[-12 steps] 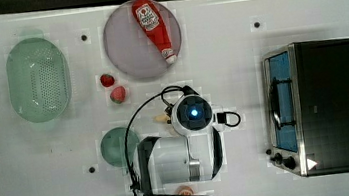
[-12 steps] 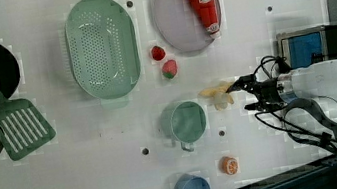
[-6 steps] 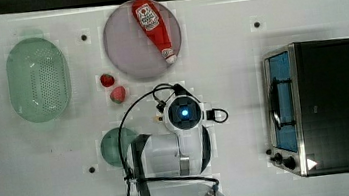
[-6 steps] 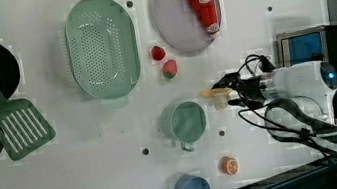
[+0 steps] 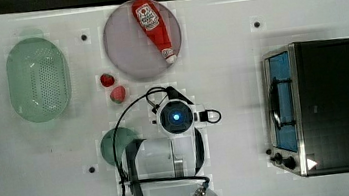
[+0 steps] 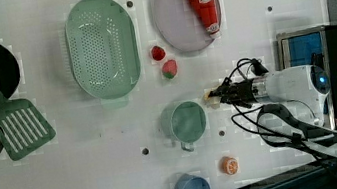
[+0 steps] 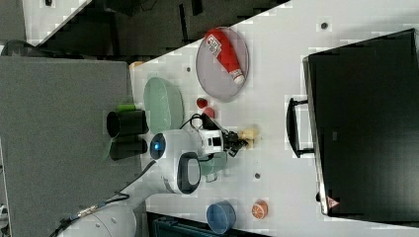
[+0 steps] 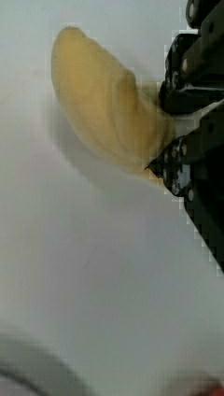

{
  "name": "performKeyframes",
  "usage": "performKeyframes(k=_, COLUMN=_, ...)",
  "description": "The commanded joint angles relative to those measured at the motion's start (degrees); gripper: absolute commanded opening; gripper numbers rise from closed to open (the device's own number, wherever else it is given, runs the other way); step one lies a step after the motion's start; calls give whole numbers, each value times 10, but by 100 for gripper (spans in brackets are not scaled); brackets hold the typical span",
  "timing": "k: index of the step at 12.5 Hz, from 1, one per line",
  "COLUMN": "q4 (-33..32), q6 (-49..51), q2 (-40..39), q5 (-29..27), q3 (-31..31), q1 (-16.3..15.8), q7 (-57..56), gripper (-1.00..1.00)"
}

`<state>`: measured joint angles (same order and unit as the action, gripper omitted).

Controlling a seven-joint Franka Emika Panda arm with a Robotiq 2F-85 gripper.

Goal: Pick banana from table and place on oven.

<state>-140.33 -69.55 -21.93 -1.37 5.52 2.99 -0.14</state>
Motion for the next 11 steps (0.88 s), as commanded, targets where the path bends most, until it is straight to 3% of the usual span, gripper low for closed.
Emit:
performKeyframes(k=1, q4=5, q6=11, q2=32, q5=5, q3=9, q1=14, q7=-4, gripper=-53)
performKeyframes(k=6, q4=33, q6=170, q2=210, q5=5, q3=11, q1=15, q7=-4, gripper=-53)
performKeyframes(k=11, q4=181, q6=448, q2=331, q5=-5, q3=-12, q1=17, q7=-4, gripper=-53)
